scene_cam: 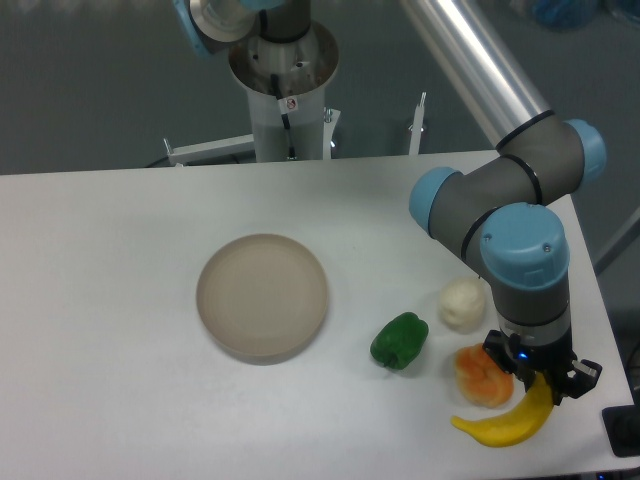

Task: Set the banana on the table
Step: 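Close the gripper on the yellow banana beside the orange fruit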

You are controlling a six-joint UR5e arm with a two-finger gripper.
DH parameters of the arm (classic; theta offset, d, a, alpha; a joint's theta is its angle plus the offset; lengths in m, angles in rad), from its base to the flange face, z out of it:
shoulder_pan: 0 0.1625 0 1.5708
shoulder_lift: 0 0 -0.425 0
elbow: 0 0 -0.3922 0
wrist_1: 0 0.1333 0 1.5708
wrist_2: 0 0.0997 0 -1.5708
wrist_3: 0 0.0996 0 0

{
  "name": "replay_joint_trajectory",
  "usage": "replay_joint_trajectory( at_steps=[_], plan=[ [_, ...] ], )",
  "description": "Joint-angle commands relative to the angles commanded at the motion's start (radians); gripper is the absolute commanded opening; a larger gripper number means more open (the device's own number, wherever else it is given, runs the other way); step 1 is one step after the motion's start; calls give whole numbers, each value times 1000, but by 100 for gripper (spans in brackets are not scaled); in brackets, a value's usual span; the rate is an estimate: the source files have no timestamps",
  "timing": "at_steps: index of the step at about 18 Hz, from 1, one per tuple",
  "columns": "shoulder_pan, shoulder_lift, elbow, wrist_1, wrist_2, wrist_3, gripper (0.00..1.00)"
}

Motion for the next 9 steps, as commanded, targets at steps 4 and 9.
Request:
replay_joint_trajectory(
  at_steps=[4, 9],
  plan=[
    [3, 8, -12, 5, -6, 0, 24],
    [5, 24, -32, 5, -9, 0, 24]
  ],
)
